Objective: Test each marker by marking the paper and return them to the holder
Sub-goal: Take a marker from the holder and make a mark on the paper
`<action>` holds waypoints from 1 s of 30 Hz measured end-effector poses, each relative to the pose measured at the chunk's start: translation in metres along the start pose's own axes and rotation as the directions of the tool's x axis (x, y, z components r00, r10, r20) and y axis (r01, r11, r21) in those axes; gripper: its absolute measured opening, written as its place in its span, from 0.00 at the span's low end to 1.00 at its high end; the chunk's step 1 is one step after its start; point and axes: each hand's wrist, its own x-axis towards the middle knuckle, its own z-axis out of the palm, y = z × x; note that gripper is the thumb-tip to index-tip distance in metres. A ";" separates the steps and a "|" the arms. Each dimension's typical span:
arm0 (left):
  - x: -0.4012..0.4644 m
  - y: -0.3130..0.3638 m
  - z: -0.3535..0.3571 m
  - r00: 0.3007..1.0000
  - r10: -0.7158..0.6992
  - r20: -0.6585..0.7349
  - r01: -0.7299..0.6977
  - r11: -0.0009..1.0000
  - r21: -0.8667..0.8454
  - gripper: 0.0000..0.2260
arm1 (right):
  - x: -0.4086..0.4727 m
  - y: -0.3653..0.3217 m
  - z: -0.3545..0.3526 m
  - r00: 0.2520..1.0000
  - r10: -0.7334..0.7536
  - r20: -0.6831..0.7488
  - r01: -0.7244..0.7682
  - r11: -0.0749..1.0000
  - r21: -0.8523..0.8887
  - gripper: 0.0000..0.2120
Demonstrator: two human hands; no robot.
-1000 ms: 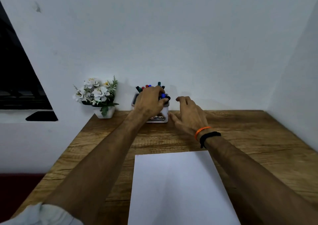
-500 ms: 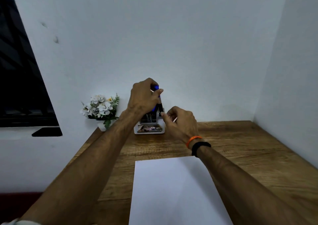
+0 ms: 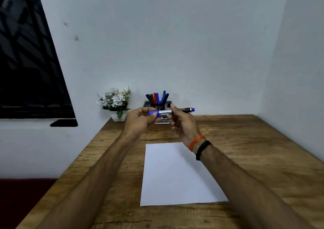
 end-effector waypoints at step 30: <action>-0.023 -0.038 -0.017 0.746 0.050 0.664 -0.470 0.747 0.471 0.11 | -0.018 0.030 -0.021 0.933 0.015 0.360 0.115 0.934 -0.338 0.17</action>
